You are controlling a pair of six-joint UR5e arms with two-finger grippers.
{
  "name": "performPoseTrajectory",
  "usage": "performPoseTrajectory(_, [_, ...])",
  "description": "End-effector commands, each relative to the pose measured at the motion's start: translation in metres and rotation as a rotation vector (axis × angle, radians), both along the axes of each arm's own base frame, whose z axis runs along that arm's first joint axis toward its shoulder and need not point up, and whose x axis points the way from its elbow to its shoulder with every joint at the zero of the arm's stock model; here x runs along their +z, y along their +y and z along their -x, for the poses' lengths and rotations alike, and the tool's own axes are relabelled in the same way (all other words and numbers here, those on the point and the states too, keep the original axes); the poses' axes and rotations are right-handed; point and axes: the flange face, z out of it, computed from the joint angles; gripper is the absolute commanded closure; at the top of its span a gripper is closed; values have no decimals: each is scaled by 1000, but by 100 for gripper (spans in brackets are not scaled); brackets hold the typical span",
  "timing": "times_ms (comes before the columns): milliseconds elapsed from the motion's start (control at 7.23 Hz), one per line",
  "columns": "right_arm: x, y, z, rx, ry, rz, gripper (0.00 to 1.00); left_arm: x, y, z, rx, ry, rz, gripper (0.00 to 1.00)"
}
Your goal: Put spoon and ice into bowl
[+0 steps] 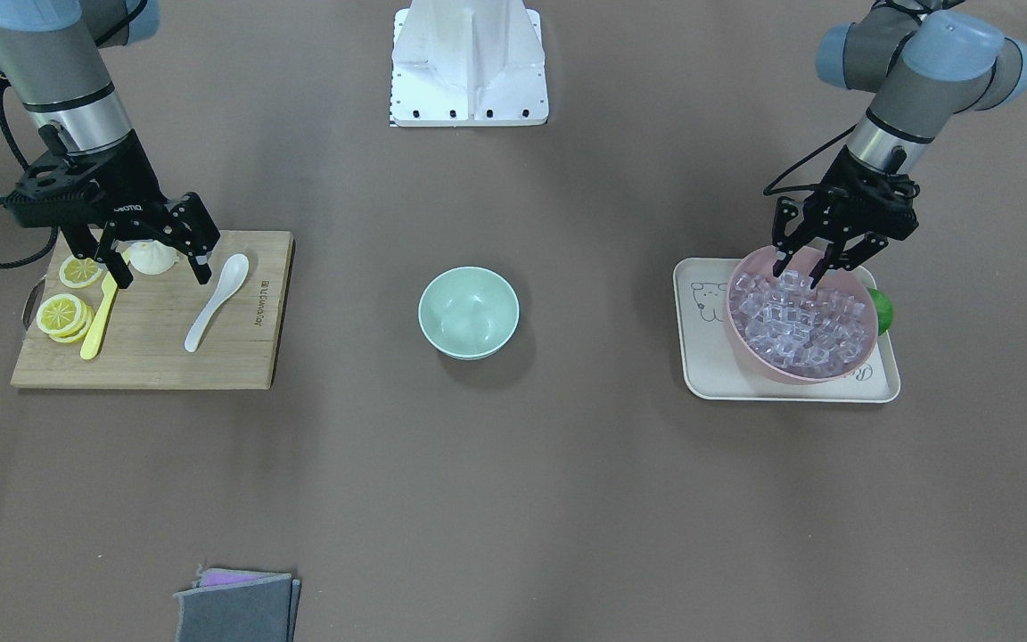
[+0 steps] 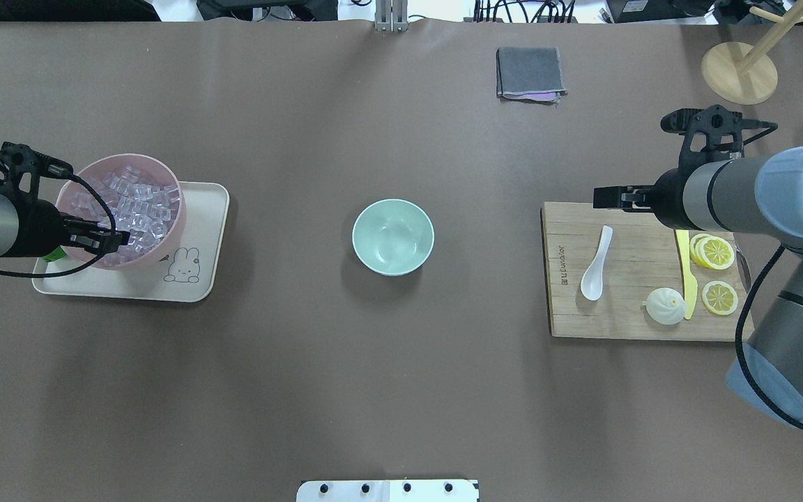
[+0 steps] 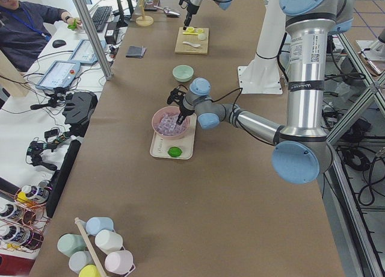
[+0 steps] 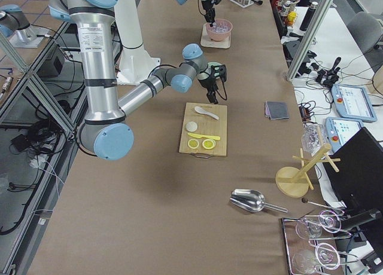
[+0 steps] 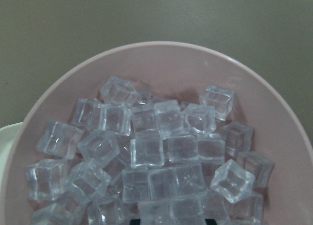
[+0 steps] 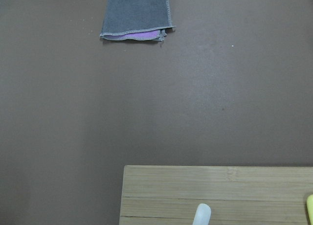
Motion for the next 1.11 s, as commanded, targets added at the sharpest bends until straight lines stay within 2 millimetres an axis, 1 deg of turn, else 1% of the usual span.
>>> performPoseTrajectory(0, [-3,4,7,14,-14,13,0,-50,-15,-15,-36,103,7,100])
performPoseTrajectory(138, [-10,5,14,12,-23,3,0,-83,-28,-32,-64,178,39,100])
performPoseTrajectory(277, [-13,6,18,14,-22,-6,0,-117,-48,-53,-97,251,79,100])
performPoseTrajectory(415, [-9,5,20,15,-15,-3,1,-146,-63,-73,-119,304,121,100])
performPoseTrajectory(553, [-1,4,18,29,4,1,1,-174,-64,-94,-117,330,151,100])
performPoseTrajectory(692, [10,3,14,45,33,7,1,-189,-56,-118,-138,326,150,100])
performPoseTrajectory(830, [22,4,11,55,59,12,1,-205,-37,-157,-151,325,142,100])
performPoseTrajectory(969, [32,3,12,59,81,20,1,-218,-27,-189,-170,328,153,100])
